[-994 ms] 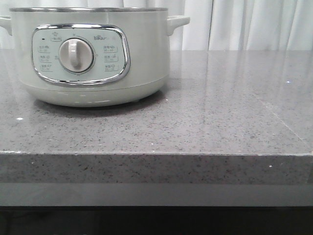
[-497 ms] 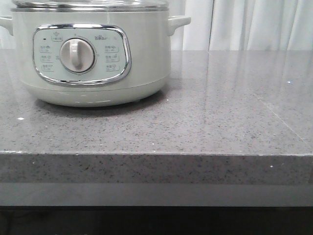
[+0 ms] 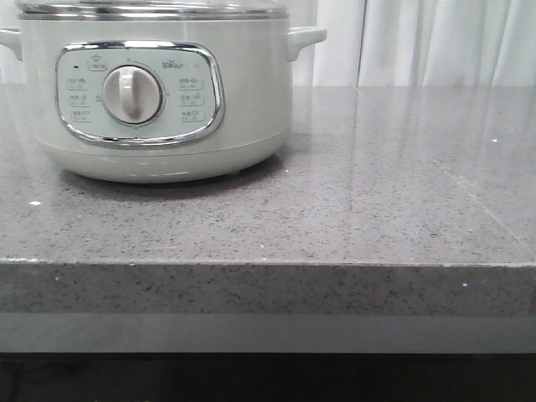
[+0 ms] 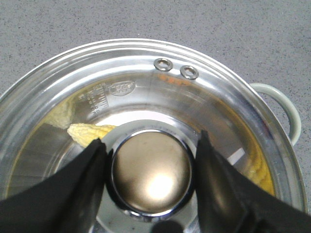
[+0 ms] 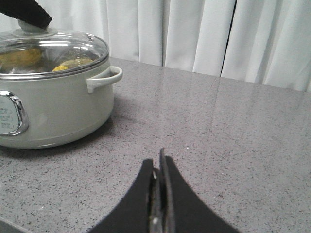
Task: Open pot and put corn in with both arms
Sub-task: 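Lower the glass lid back onto the pot with the left gripper, then release the lid knob and raise the left gripper away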
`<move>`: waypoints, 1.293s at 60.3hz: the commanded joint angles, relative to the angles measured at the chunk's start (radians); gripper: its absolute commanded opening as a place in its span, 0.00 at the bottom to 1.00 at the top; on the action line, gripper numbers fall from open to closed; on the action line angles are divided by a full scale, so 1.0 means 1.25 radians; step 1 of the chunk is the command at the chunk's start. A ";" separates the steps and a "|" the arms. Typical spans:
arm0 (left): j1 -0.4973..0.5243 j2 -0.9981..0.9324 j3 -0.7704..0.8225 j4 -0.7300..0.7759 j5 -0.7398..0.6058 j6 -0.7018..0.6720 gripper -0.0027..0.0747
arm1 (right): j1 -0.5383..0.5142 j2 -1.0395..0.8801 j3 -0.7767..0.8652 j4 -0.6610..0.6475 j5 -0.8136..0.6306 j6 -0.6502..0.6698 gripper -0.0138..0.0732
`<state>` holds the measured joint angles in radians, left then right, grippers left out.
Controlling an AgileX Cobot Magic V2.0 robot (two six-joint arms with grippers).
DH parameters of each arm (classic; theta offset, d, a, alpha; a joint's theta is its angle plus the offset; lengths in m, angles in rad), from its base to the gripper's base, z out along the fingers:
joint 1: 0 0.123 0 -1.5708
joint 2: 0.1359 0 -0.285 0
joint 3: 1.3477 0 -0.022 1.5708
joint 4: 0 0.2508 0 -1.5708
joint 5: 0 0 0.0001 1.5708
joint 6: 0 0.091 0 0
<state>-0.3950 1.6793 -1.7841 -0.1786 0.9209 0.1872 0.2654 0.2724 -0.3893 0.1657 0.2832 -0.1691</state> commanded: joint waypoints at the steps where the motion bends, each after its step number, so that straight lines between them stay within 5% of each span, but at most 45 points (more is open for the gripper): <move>1: -0.002 -0.042 -0.037 -0.036 -0.050 -0.011 0.25 | -0.004 0.007 -0.019 -0.006 -0.061 -0.009 0.08; 18: -0.002 -0.042 -0.037 -0.036 -0.037 -0.011 0.30 | -0.004 0.007 -0.019 -0.006 -0.061 -0.009 0.08; 31: -0.002 -0.042 -0.037 -0.036 -0.045 -0.011 0.67 | -0.004 0.007 -0.019 -0.006 -0.064 -0.009 0.08; 47: -0.002 -0.059 -0.071 -0.036 -0.058 -0.011 0.68 | -0.004 0.007 -0.019 -0.006 -0.073 -0.009 0.08; 53: -0.002 -0.084 -0.071 -0.028 -0.069 -0.011 0.61 | -0.004 0.007 -0.019 -0.006 -0.073 -0.009 0.08; 70: -0.002 -0.170 -0.008 -0.024 -0.093 0.016 0.03 | -0.004 0.007 -0.019 -0.006 -0.075 -0.009 0.08; 78: -0.002 -0.242 0.094 -0.024 -0.150 0.016 0.01 | -0.004 0.007 -0.019 -0.006 -0.075 -0.009 0.08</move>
<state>-0.3950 1.4646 -1.7037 -0.1952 0.8461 0.2045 0.2654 0.2724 -0.3893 0.1657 0.2760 -0.1691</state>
